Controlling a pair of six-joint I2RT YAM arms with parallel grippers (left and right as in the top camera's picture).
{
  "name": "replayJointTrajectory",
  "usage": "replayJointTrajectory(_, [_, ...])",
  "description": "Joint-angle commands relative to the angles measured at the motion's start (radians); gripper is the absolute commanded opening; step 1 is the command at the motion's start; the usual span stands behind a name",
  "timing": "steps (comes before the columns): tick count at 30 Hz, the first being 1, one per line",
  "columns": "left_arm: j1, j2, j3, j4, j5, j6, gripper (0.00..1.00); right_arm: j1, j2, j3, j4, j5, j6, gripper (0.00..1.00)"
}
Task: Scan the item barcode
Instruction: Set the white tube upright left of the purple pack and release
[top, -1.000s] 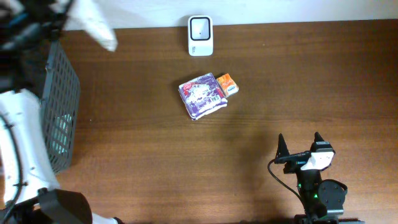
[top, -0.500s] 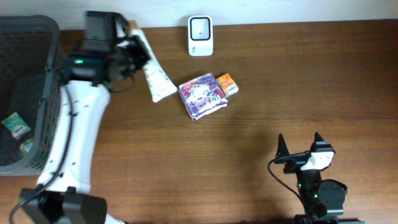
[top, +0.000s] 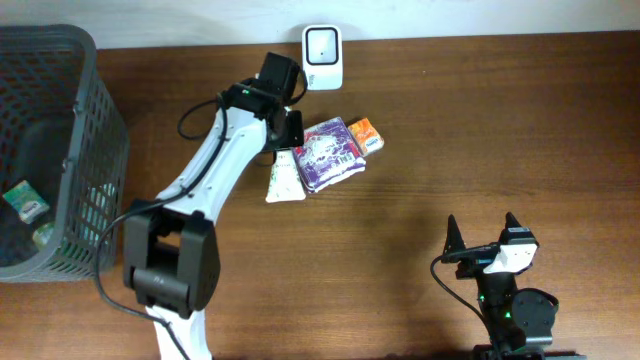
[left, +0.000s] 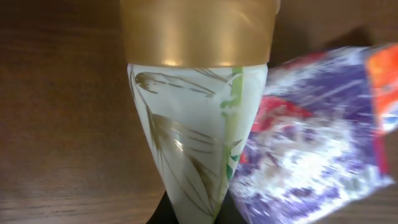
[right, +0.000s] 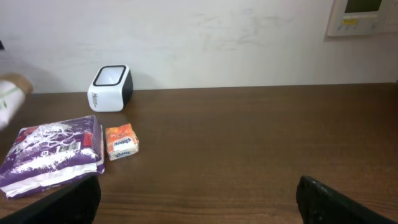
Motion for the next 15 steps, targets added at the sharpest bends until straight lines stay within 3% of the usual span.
replayJointTrajectory(1, [0.005, 0.014, 0.006, 0.005, -0.023, 0.024, 0.07, 0.005, -0.006, -0.009, -0.001, 0.005, 0.007, 0.99])
replayJointTrajectory(6, [0.005, 0.015, 0.006, 0.006, -0.134, 0.024, 0.16, 0.005, -0.006, -0.009, -0.001, 0.005, 0.007, 0.99])
replayJointTrajectory(12, [0.005, 0.019, 0.006, 0.008, -0.134, 0.024, 0.30, 0.005, -0.006, -0.009, -0.001, 0.005, 0.007, 0.99])
replayJointTrajectory(15, [0.009, 0.027, 0.007, 0.021, -0.135, 0.025, 0.31, 0.005, -0.006, -0.009, -0.001, 0.005, 0.007, 0.99])
